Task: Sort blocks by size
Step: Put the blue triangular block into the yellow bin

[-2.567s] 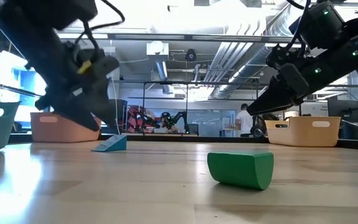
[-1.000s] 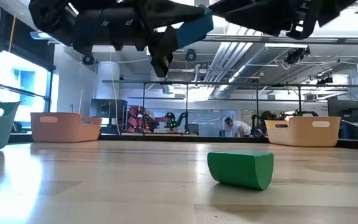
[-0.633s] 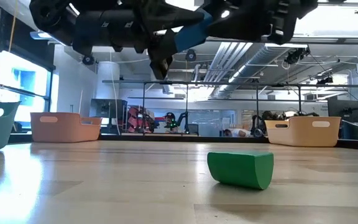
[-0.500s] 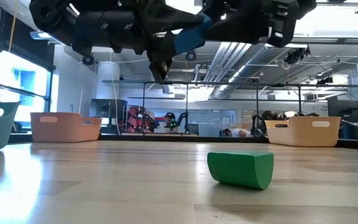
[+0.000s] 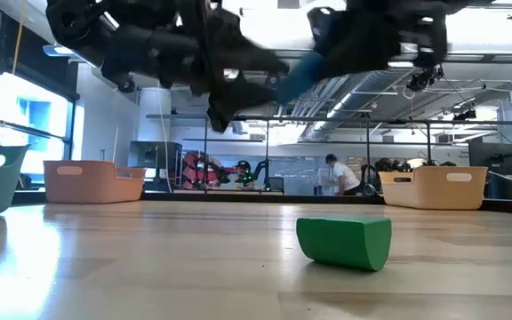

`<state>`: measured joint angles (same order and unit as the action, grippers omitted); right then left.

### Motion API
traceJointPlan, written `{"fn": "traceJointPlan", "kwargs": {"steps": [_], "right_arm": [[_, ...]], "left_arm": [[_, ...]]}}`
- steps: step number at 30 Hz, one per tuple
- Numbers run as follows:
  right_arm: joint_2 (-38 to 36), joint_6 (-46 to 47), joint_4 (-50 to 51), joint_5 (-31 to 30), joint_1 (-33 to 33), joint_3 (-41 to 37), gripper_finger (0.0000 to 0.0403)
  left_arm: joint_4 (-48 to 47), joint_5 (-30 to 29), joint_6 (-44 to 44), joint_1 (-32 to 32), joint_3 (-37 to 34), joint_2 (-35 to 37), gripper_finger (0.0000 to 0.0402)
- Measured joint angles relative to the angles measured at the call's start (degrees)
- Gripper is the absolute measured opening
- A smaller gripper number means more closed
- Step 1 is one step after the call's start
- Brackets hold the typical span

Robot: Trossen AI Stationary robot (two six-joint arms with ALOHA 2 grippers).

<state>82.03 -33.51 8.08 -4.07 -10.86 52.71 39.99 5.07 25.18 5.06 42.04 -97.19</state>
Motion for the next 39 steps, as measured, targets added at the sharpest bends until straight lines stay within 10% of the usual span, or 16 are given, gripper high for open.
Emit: {"fn": "traceJointPlan", "kwargs": {"steps": [7,14,24,39], "right_arm": [[-9.5,15.7,28.6,-19.2,5.7,0.0,0.011],[-12.8,41.6,51.2,-23.2,30.3,-0.2,0.011],[-4.0,38.5,37.3,-23.7,56.1,-1.5,0.011],[3.8,37.6,32.1,-25.8,62.3,-1.6,0.0176]], "left_arm": [[-6.5,-14.4,-0.2,-0.6,0.0,0.0,0.0179],[-4.7,-15.4,-4.3,-0.6,0.0,0.0,0.0179],[-4.6,-16.8,-4.5,-0.5,0.0,0.0,0.0179],[-4.6,-16.8,-6.9,0.3,0.0,0.0,0.0179]]}}
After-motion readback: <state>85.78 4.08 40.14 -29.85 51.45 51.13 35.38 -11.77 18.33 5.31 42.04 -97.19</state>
